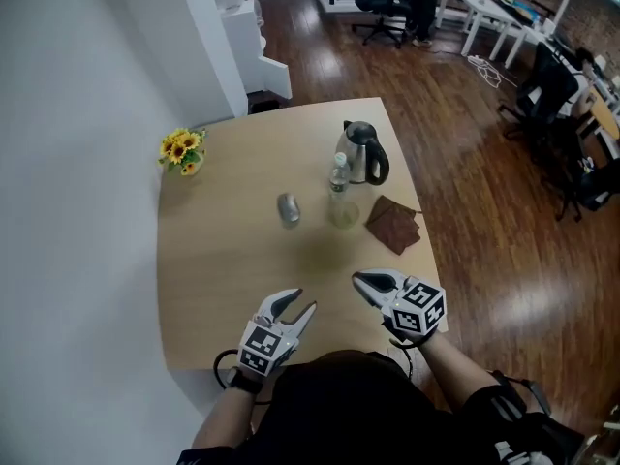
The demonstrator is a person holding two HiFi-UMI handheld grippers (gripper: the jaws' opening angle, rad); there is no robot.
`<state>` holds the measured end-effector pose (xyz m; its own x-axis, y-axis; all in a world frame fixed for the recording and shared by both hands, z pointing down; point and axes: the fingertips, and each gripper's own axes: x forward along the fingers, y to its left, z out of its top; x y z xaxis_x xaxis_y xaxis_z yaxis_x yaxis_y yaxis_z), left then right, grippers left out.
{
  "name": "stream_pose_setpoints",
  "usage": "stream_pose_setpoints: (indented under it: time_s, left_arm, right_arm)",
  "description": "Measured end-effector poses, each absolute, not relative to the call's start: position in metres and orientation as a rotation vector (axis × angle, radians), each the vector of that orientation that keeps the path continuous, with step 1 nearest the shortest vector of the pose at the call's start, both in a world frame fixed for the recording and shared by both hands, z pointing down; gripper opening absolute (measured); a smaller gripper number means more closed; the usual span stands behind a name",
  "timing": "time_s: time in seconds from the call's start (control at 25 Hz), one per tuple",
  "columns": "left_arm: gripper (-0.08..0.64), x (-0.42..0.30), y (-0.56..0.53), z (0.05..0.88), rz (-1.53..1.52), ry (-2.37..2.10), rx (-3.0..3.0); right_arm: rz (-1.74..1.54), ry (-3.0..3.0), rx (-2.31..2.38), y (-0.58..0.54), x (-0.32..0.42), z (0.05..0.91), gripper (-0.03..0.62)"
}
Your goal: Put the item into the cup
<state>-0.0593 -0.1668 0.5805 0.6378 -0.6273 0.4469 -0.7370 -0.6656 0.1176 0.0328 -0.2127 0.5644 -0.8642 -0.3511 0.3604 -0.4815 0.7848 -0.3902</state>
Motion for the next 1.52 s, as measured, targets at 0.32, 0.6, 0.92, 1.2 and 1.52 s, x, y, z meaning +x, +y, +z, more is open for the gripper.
stream_pose_setpoints:
  time_s: [0.32, 0.6, 0.92, 1.2, 1.52]
  left_arm:
    - [0.152, -0.037, -0.173, 0.601, 0.603, -0.947, 2.607]
    - [0.151, -0.02, -0.174, 0.621, 0.683, -0.846, 2.61]
    - [0.151, -0.019, -0.171, 0.636, 0.735, -0.823, 2.573]
    - [0.15, -0.025, -0.172, 0.636, 0.746, -0.843, 2.558]
    - [0.15, -0.037, -0.175, 0.633, 0.726, -0.91, 2.537]
  right_arm:
    - [0.687, -2.497, 0.883, -0.247, 0.096, 0.624, 0.071]
    - [0.581, -2.188, 0.886, -0.237, 0.143, 0.722, 0.107]
    - [0.538, -2.004, 0.743, -0.209, 0.153, 0.793, 0.11]
    - [0.547, -1.919, 0.701, -0.205, 0.153, 0.815, 0.106]
    - [0.542, -1.957, 0.755, -0.22, 0.149, 0.794, 0.009]
